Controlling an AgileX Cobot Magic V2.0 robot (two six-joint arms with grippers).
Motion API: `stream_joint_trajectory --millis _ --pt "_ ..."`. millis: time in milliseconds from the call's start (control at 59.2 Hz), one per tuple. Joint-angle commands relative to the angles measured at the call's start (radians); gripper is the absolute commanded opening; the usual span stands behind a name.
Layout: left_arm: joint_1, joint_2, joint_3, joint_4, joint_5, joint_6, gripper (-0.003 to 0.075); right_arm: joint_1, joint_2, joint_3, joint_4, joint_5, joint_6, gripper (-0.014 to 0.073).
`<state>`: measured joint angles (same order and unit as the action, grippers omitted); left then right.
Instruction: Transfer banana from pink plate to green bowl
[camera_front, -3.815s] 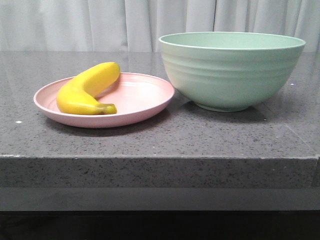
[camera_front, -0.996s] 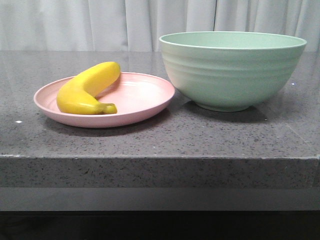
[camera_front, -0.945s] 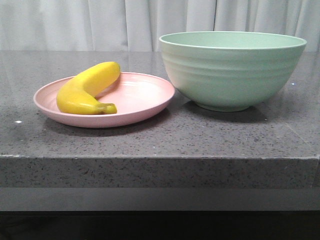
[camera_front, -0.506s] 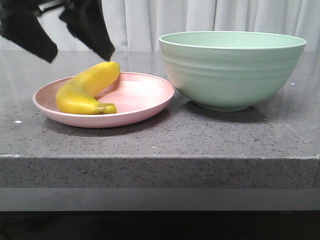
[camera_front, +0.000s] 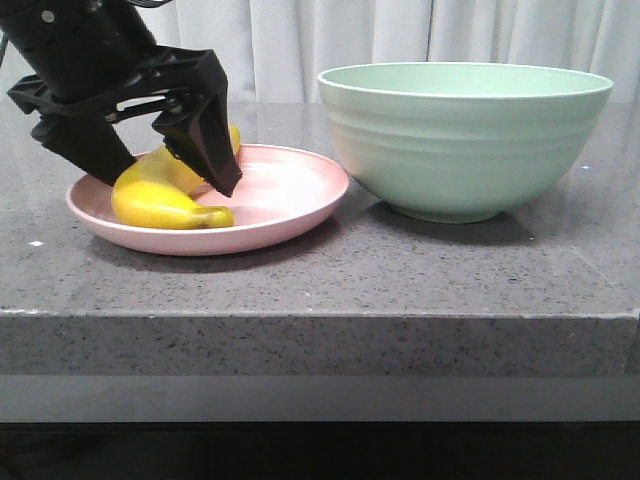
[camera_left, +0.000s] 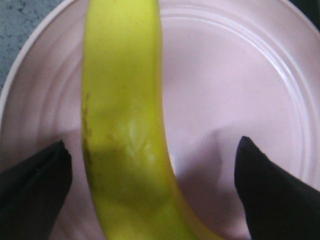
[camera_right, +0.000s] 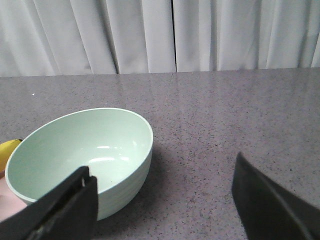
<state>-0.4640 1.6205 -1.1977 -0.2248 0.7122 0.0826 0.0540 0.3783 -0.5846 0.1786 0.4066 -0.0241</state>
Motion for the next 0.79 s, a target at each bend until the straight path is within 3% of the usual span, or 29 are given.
stream_joint_trajectory --millis 0,203,270,777 --pt "-0.008 -0.034 -0.034 -0.018 -0.05 -0.002 0.0498 -0.005 0.014 -0.036 -0.003 -0.07 -0.002 0.0571" --pt "-0.008 -0.034 -0.034 -0.018 -0.063 -0.002 0.0218 -0.005 0.014 -0.036 -0.003 -0.07 -0.002 0.0571" --pt "-0.006 -0.034 -0.034 -0.018 -0.073 -0.002 0.0167 -0.005 0.014 -0.036 -0.003 -0.07 -0.002 0.0571" --pt "-0.006 -0.188 -0.032 -0.018 -0.328 -0.002 0.0157 -0.005 0.014 -0.036 -0.003 -0.071 -0.002 0.0571"
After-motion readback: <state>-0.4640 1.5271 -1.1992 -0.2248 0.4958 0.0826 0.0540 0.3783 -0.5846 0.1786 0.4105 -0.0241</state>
